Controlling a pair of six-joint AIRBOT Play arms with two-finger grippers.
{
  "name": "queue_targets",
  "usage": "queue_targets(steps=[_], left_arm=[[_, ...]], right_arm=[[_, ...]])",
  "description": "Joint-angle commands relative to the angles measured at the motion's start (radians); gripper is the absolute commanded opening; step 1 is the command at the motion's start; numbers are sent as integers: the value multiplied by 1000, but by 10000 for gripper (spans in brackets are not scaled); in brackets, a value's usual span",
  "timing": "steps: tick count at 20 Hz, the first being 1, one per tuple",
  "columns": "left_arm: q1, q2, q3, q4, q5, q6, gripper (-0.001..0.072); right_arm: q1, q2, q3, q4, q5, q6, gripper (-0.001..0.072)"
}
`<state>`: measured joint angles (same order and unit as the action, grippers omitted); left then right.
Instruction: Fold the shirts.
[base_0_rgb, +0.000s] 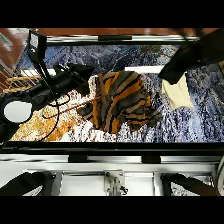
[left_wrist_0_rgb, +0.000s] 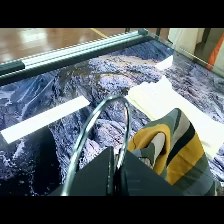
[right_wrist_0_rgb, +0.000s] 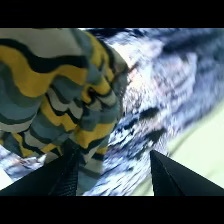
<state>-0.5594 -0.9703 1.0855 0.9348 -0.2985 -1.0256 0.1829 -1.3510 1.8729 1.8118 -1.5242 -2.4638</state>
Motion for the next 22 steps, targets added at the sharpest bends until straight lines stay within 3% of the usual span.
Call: queue_targets(steps=[1,14,18,22], left_arm=[[4,19,1,-1,-22,19,52],[-3,38,0,-1,-79,19,52],[-2,38,0,-1,-77,19,52],[-2,38,0,-1,-76,19,52]], right_arm=[[74,-80,1,10,87,-291,543],[108,-119,1,155,98,-350,543],[108,-139,1,203,-27,-350,543],[130,-159,-1,222,-46,-350,542]])
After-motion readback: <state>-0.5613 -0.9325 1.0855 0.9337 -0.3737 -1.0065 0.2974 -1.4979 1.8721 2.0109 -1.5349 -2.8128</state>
